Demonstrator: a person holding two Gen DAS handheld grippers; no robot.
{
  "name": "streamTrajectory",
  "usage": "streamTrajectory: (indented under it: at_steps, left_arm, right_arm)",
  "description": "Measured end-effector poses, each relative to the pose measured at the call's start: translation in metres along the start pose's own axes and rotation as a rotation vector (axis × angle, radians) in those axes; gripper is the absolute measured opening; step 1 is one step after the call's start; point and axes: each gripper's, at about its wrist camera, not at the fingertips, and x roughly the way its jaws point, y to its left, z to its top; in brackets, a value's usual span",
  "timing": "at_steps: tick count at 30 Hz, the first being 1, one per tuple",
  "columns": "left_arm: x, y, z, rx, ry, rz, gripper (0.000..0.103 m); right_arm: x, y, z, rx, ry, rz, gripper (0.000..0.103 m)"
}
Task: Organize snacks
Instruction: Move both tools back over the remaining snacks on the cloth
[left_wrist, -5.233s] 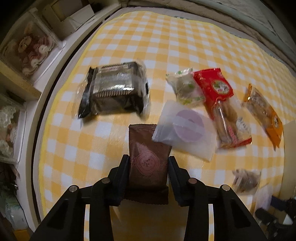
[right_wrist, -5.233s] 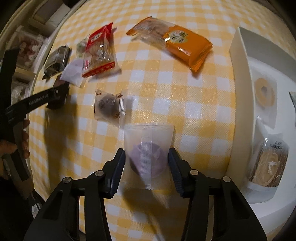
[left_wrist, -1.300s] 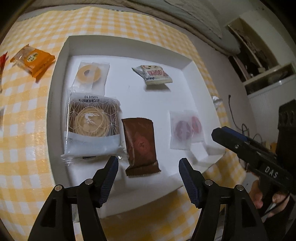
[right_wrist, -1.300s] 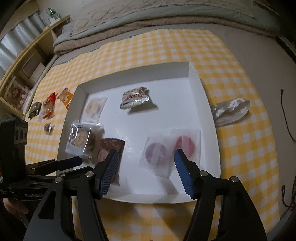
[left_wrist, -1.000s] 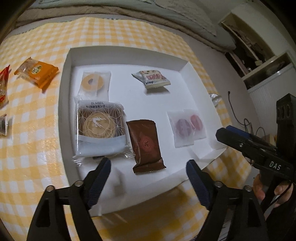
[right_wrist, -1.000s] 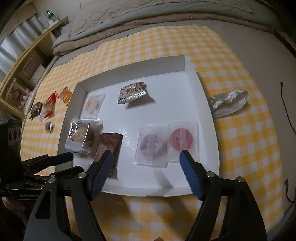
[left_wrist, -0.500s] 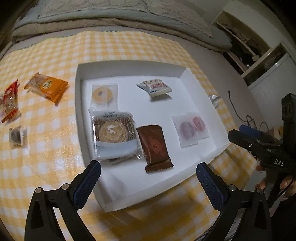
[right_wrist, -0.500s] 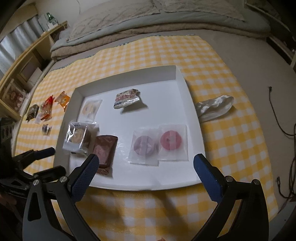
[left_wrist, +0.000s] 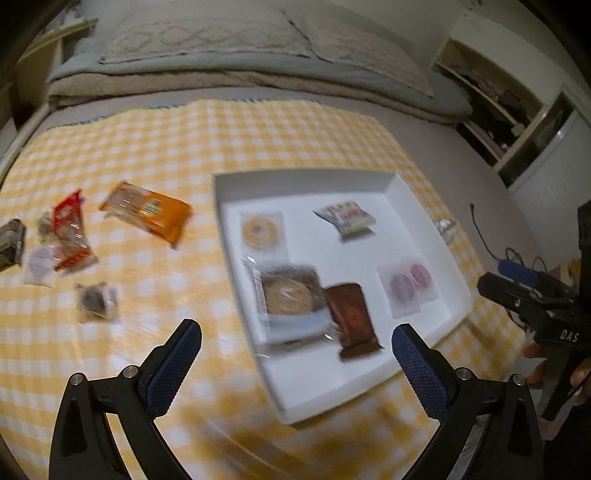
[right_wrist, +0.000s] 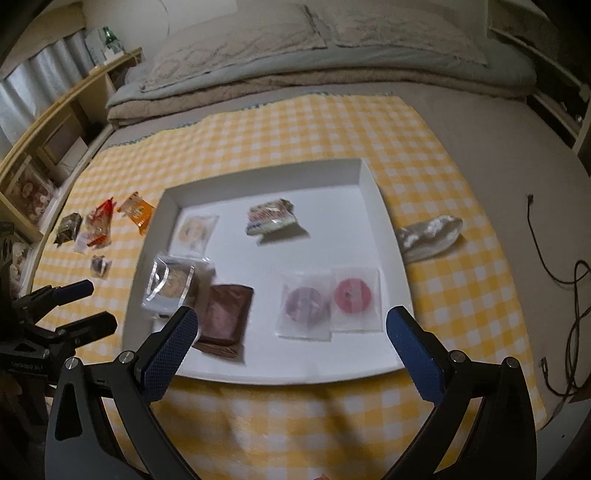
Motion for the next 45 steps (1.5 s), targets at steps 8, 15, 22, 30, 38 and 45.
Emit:
streamTrajectory:
  at_steps: [8, 15, 22, 30, 38, 45]
  left_arm:
    - [-0.038, 0.045, 0.001, -0.050, -0.058, 0.044, 0.103]
    - [-0.066, 0.076, -0.001, -0.049, -0.080, 0.095, 0.103]
    - [-0.096, 0.114, -0.003, -0.051, -0.096, 0.153, 0.103]
    - [-0.113, 0.164, -0.004, -0.137, -0.093, 0.198, 0.103]
    - [-0.116, 0.212, 0.001, -0.246, -0.103, 0.236, 0.103]
    - [-0.099, 0.238, 0.007, -0.256, -0.122, 0.262, 0.103]
  right_arm:
    - [0.002, 0.041, 0.015, -0.047, -0.020, 0.021, 0.103]
    - [0.005, 0.080, 0.028, -0.069, -0.037, 0.058, 0.103]
    - [0.017, 0.120, 0.045, -0.066, -0.025, 0.111, 0.103]
    - [0.034, 0.170, 0.058, -0.116, -0.020, 0.175, 0.103]
    - [0.056, 0.215, 0.063, -0.162, 0.007, 0.241, 0.103]
    - [0.095, 0.248, 0.062, -0.149, 0.115, 0.332, 0.103]
